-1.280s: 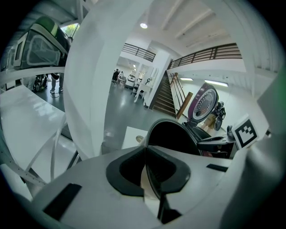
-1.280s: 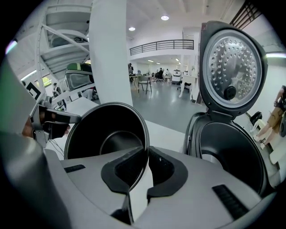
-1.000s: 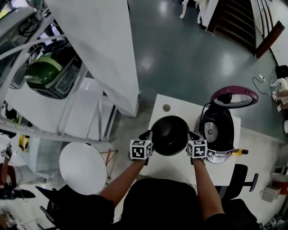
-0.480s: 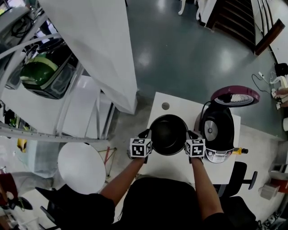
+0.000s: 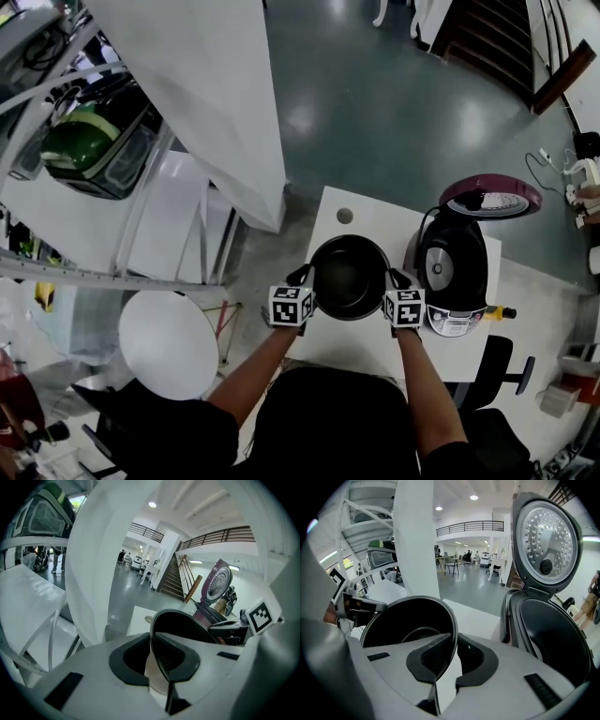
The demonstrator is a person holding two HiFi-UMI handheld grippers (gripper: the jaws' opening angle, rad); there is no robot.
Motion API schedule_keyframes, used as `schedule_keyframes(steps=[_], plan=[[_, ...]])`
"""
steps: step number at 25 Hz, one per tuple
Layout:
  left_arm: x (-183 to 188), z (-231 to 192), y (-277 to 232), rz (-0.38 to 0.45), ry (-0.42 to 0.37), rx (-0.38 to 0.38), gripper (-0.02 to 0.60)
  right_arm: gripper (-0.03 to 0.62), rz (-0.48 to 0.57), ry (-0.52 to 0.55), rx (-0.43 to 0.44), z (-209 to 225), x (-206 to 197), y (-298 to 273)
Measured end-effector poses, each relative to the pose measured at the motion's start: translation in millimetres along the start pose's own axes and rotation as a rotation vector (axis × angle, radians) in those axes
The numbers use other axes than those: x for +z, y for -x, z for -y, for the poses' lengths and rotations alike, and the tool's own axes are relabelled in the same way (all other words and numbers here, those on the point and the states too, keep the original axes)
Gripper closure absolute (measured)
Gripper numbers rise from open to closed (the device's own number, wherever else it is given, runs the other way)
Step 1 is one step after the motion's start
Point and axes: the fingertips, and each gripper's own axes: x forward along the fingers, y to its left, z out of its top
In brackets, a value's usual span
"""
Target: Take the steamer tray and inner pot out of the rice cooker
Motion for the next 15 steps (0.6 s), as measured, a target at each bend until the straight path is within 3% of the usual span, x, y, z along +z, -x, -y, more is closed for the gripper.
schedule_keyframes(steps=[3, 10, 15], plan=[[-2, 3, 0, -0.004, -0.031, 0.004, 0.557, 0.565, 0.013, -0.005, 0.032, -3, 1, 3], [6, 0, 18, 0.026, -0.013, 0.021, 0.557, 0.563, 0.094, -0.038, 0.057, -10, 22, 26], [32, 25, 38, 0.111, -0.044, -0.052, 0.557, 0.565, 0.167, -0.047, 0.085, -19, 36, 56]])
